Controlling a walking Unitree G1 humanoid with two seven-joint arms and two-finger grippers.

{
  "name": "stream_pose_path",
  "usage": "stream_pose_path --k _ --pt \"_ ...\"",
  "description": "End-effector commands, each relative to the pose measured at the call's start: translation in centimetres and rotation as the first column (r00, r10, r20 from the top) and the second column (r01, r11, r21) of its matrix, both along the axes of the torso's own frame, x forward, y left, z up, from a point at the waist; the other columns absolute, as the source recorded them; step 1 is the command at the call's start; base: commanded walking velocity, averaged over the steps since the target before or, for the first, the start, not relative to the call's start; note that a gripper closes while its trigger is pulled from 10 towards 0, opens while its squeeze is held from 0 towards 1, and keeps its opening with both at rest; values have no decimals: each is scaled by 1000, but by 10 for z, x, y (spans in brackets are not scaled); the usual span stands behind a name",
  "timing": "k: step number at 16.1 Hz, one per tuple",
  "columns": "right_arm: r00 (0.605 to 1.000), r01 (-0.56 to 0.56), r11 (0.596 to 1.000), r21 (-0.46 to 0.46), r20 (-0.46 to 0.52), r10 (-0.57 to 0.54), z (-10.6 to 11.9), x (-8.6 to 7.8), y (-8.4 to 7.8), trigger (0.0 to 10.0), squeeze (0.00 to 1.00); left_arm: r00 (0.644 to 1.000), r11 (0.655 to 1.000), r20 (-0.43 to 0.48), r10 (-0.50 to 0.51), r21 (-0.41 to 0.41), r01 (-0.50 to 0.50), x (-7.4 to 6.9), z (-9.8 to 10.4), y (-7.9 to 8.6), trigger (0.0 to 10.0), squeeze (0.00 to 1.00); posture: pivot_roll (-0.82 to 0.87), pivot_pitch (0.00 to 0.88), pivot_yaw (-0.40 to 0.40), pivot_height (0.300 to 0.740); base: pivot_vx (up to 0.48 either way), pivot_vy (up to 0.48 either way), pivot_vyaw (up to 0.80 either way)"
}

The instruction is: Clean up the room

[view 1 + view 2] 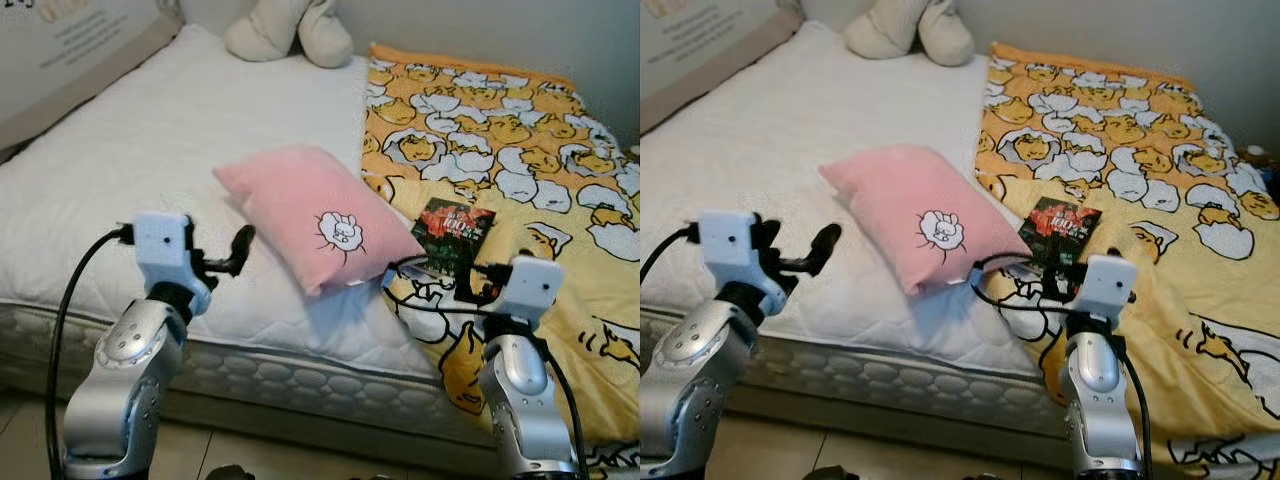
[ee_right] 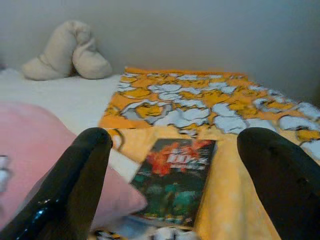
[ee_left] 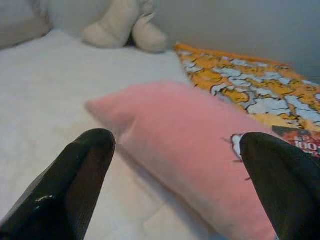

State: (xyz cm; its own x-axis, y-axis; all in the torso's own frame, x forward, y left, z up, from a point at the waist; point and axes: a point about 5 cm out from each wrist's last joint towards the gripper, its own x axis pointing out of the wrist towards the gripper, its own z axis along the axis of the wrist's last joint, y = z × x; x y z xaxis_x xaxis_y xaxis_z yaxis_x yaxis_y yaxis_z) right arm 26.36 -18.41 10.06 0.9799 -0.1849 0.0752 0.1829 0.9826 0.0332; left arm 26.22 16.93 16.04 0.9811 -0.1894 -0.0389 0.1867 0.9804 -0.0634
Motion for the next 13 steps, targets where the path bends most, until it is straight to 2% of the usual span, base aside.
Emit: stream_pose_path --k 1,5,8,10,13 --pt "1000 -27 1000 17 -2 27 5 6 5 10000 0 999 999 21 -35 32 34 7 2 -4 10000 0 75 0 -28 740 0 0 0" --pt "998 -64 998 19 -23 64 8 14 13 10000 0 995 993 26 -96 75 94 15 -2 -9 10000 0 56 0 -14 740 0 61 0" --pt "997 -58 998 8 -53 58 5 16 8 10000 0 994 991 32 -109 86 105 19 -5 -14 10000 0 53 0 -10 740 0 480 -758" --pt "997 -61 998 5 -53 61 6 18 8 10000 0 993 988 33 -116 108 112 20 -7 -18 10000 0 54 0 -12 740 0 0 0" --pt "994 -95 995 -14 -49 94 10 26 12 10000 0 992 991 66 -106 87 100 20 -3 -27 10000 0 58 0 -18 740 0 0 0"
